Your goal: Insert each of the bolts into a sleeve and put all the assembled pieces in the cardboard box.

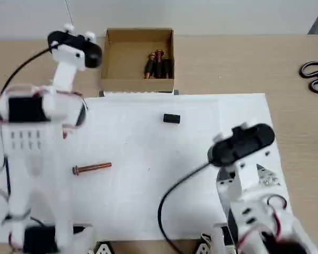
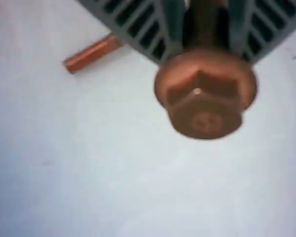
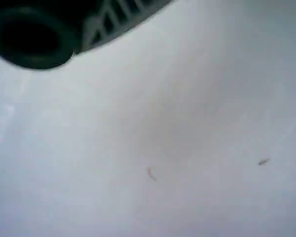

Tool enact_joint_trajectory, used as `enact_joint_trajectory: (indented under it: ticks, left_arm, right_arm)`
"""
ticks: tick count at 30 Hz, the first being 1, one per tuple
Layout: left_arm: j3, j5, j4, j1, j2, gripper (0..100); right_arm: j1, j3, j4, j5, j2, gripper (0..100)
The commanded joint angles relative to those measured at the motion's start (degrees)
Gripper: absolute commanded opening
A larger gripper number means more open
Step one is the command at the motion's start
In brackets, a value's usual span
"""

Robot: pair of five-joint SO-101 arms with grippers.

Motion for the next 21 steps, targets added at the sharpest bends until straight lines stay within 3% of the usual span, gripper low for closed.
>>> enact_joint_trajectory:
  ticks: [1,6,11,17,21]
  left_arm:
    - [4.3,1.7,0.2,4.4,-12.9,0]
    - [11.7,16.7,-8.3,5.3,-26.2,0]
    - [21.4,32.3,-17.2,5.5,-36.8,0]
    - [35.6,44.7,-26.2,5.8,-46.7,0]
    - [42.8,49.2,-31.3,5.8,-51.6,0]
  right_arm:
    - [-4.4,1.4,-2.9,-0.7,-4.3,0.4]
    - [-6.3,10.0,-8.7,-0.9,-13.8,0.4]
    - [-6.4,23.5,-16.3,-8.1,-25.0,0.4]
    - [-12.7,33.2,-24.8,-16.0,-24.9,0.4]
    - [-19.5,40.4,-32.3,-16.9,-25.0,0.4]
